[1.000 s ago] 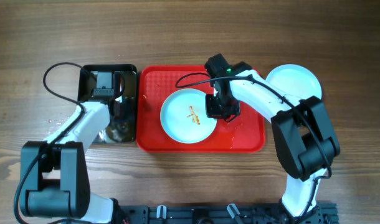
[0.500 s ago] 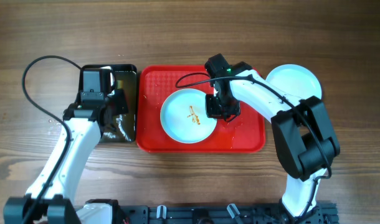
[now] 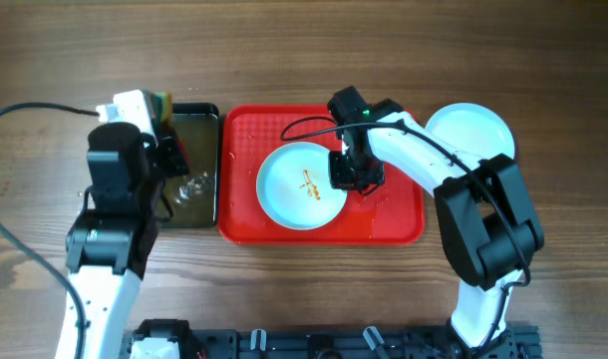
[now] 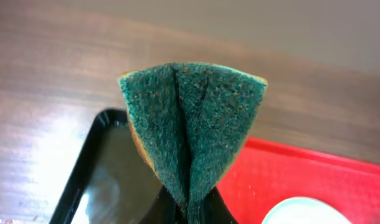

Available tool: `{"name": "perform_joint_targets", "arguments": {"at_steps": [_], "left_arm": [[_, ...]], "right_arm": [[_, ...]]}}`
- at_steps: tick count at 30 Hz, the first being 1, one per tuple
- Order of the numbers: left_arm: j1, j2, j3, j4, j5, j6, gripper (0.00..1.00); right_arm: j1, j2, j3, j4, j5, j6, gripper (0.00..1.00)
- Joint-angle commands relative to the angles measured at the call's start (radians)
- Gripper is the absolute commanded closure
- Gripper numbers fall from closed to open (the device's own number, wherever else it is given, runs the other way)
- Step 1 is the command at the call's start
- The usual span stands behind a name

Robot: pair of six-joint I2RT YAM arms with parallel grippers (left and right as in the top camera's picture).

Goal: Clean dirty plates on tray and stack at the side
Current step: 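Lift the sponge from the black tray with the left gripper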

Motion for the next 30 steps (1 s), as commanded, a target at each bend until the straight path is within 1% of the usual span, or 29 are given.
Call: {"name": "perform_joint_targets", "arguments": {"at_steps": [1,5,30], "left_arm": [[0.003,-0.085,0.01,0.039,-0.002,0.005,0.96],[0.003,-0.121,0.01,0.043,-0.002,0.005,0.96],[0.003,-0.12,0.01,0.043,-0.002,0.005,0.96]], "right_arm": [[-0.002,-0.003,-0.016,-0.008,0.051,-0.018,0.96],[-0.002,-0.003,-0.016,-0.008,0.051,-0.018,0.96],[-0.002,-0.003,-0.016,-0.008,0.047,-0.018,0.96]]}}
